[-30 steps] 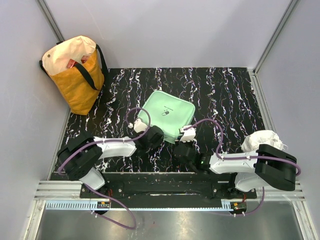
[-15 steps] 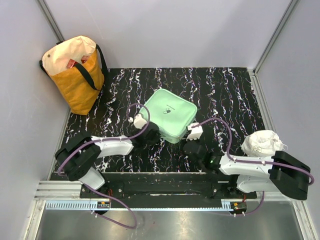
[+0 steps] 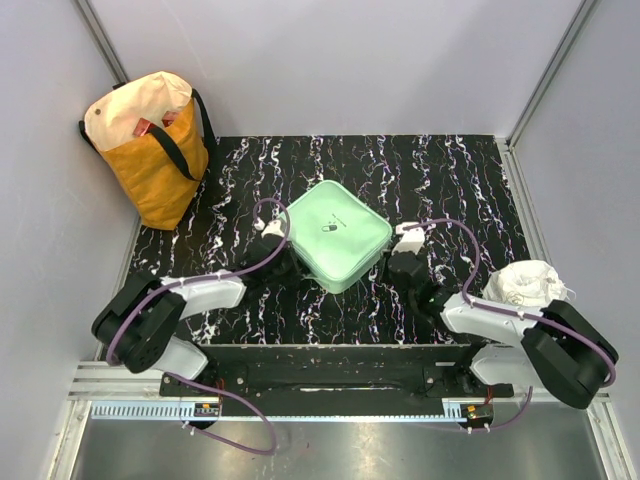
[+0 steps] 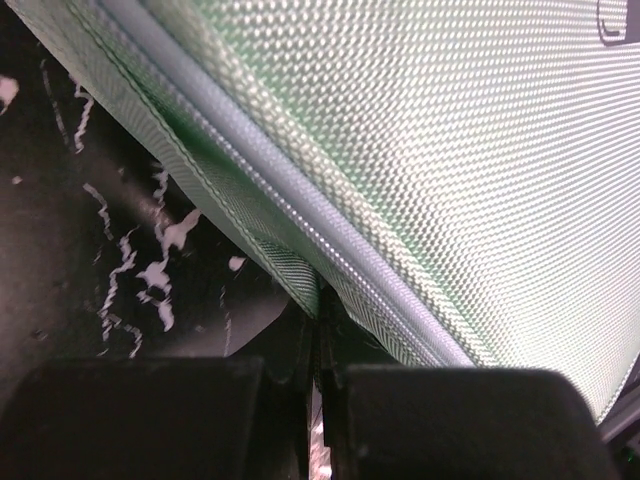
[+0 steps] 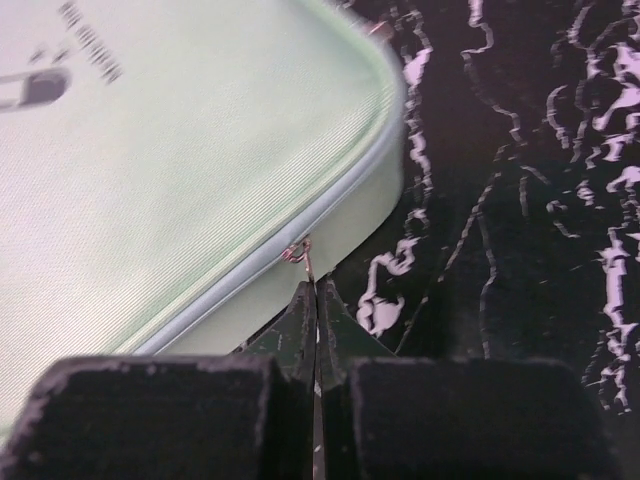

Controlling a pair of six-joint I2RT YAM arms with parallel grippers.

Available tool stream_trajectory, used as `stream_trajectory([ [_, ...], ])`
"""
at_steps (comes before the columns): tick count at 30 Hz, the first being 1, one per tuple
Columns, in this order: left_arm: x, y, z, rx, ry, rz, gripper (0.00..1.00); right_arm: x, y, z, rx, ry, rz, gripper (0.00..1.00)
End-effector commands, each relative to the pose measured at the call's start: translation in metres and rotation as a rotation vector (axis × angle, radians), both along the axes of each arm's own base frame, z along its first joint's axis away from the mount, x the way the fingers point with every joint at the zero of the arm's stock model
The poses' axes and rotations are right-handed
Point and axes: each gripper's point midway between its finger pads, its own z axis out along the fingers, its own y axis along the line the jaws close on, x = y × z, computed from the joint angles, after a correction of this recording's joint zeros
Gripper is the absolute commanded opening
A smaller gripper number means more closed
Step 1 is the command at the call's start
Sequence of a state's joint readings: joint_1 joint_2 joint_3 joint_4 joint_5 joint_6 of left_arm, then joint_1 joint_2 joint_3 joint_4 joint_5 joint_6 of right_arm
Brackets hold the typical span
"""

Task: Organize the medicine kit
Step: Zip the medicine box at the center of the board.

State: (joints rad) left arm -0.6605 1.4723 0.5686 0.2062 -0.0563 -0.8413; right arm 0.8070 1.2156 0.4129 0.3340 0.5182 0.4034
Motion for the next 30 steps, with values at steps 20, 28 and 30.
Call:
stream_trajectory([
  [20,-0.09,0.042,-0.03,0.214,0.137,-0.445,0.0,0.111,0.002,0.026,-0.08,-0.303,0.5,0.0],
  [28,-0.069,0.055,-0.021,0.251,0.113,-0.254,0.0,0.138,-0.075,0.039,0.084,0.022,-0.158,0.13],
  [30,-0.06,0.06,-0.016,0.252,0.107,-0.19,0.0,0.117,-0.071,0.046,0.231,0.111,-0.178,0.23],
])
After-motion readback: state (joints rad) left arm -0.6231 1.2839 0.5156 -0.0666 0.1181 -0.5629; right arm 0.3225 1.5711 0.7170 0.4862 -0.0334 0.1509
